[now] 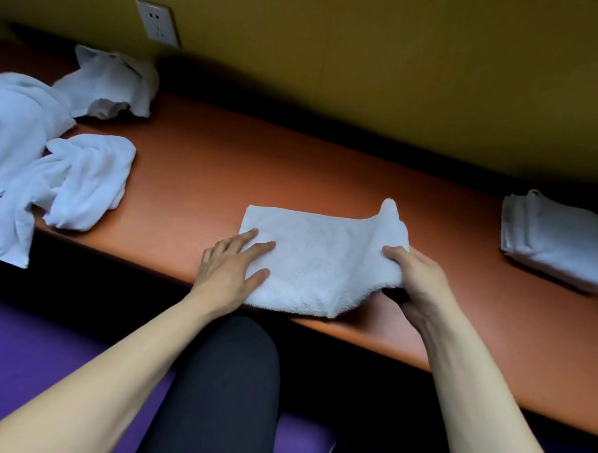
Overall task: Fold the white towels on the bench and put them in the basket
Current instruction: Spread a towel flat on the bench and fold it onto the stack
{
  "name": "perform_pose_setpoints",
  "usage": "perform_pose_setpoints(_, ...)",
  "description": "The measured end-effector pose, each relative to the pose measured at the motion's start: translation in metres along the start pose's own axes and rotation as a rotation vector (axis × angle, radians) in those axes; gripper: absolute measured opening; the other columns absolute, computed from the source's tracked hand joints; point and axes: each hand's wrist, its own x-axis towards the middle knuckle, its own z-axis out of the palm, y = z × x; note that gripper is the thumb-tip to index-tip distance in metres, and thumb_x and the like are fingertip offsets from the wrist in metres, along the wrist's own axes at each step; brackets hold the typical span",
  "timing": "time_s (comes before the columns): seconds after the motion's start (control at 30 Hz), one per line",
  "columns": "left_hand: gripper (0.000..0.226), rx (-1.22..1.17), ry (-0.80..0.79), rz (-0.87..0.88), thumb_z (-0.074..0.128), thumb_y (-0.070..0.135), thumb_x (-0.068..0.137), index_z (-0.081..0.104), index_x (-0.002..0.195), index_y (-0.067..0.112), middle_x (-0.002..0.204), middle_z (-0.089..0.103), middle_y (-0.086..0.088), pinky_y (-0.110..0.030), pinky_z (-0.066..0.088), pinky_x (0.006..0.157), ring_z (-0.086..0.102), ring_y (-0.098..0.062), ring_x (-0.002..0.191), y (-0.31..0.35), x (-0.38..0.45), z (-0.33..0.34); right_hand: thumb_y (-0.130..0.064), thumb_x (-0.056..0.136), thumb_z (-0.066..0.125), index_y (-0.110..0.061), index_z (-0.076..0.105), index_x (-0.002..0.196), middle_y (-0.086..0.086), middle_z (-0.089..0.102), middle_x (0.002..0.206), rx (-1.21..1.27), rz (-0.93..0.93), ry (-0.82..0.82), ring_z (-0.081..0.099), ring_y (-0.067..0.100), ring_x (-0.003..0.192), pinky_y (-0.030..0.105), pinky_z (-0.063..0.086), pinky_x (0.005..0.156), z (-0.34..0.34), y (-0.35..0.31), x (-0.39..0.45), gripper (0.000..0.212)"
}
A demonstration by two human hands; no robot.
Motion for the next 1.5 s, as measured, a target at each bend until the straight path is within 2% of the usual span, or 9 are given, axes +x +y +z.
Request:
perform_pose_setpoints(0.1,0.052,-0.099,0.014,-0.006,0.056,0.046,0.098,0.04,0.148,0.05,0.164,0.021,0.02,-0.037,0.015,0.113,0.021,-0.016,0.146,-0.002,-0.002,-0.001,-0.017,0.085,0.065,-0.016,0.071,0.095,0.001,0.064,0.079,-0.14,-0.261,-0.043,0.055,0.019,0.071,0.03,0.042,0.066,0.045,0.002,-0.016,0.012)
perform_pose_setpoints(0.27,0.057,-0.484,0.035,-0.088,0.055,0.023,0.099,0.037,0.153,0.035,0.16,0.033,0.019,-0.034,0.02,0.122,0.029,-0.008,0.148,-0.014,-0.002,-0.003,-0.014,0.096,0.056,-0.02,0.068,0.102,-0.006,0.053,0.066,-0.382,-0.41,-0.128,0.045,0.002,0.046,0.016,0.046,0.045,0.113,0.02,-0.04,0.016)
perform_pose_setpoints(0.43,0.038,-0.875,0.119,-0.291,0.047,0.019,0.105,0.048,0.139,0.036,0.141,0.051,0.015,-0.008,0.034,0.105,0.05,0.004,0.126,-0.018,0.003,-0.02,-0.03,0.097,0.051,-0.03,0.055,0.137,0.0,0.068,0.104,-0.689,-0.351,-0.362,0.065,0.021,0.099,0.04,0.055,0.091,0.15,0.047,-0.044,0.04)
perform_pose_setpoints(0.53,0.025,-0.844,0.119,-0.386,0.052,0.047,0.094,0.058,0.117,0.054,0.131,0.062,0.011,-0.033,0.042,0.113,0.06,-0.008,0.121,-0.028,0.006,-0.02,-0.035,0.099,0.055,-0.021,0.053,0.143,0.002,0.065,0.121,-0.885,-0.318,-0.546,0.061,0.014,0.112,0.029,0.045,0.101,0.151,0.057,-0.04,0.046)
perform_pose_setpoints(0.67,0.049,-0.625,0.049,-0.487,0.05,0.055,0.092,0.057,0.133,0.028,0.123,0.063,0.004,-0.036,0.043,0.106,0.059,-0.022,0.12,-0.01,0.0,-0.033,-0.025,0.095,0.058,-0.026,0.071,0.11,-0.011,0.064,0.085,-0.662,-0.417,-0.191,0.057,-0.002,0.069,0.021,0.043,0.067,0.121,0.052,-0.027,0.02)
perform_pose_setpoints(0.77,0.061,-0.451,-0.035,-0.537,0.056,0.061,0.091,0.056,0.131,0.015,0.125,0.063,-0.002,-0.039,0.043,0.104,0.055,-0.028,0.122,0.005,-0.002,-0.031,-0.032,0.091,0.058,-0.024,0.059,0.114,-0.003,0.06,0.1,-0.756,-0.396,0.165,0.059,0.02,0.095,0.033,0.047,0.084,0.088,0.059,-0.011,0.024)
perform_pose_setpoints(0.9,0.073,-0.42,-0.089,-0.557,0.064,0.071,0.062,0.056,0.115,0.021,0.111,0.065,0.0,-0.044,0.051,0.096,0.061,-0.027,0.11,0.018,0.001,-0.033,-0.043,0.09,0.063,-0.023,0.053,0.116,0.004,0.065,0.119,-0.564,-0.147,0.022,0.064,0.023,0.105,0.039,0.052,0.095,0.077,0.071,-0.006,0.034)
perform_pose_setpoints(1.17,0.041,-0.656,-0.06,-0.504,0.078,0.022,0.084,0.05,0.113,0.013,0.092,0.063,0.002,-0.03,0.047,0.062,0.062,-0.015,0.079,0.065,0.003,-0.019,-0.027,0.085,0.072,-0.026,0.063,0.094,0.0,0.074,0.103,-0.244,-0.034,-0.095,0.072,0.023,0.096,0.045,0.058,0.09,0.045,0.054,-0.011,0.012)
perform_pose_setpoints(1.5,0.06,-0.922,-0.192,-0.342,0.081,0.015,0.08,0.05,0.132,0.014,0.112,0.07,-0.009,-0.036,0.057,0.073,0.073,-0.023,0.092,0.187,0.007,0.039,-0.025,0.089,0.067,-0.029,0.06,0.089,-0.009,0.069,0.096,-0.186,-0.097,0.099,0.068,0.016,0.092,0.037,0.057,0.087,-0.097,0.028,-0.023,0.008)
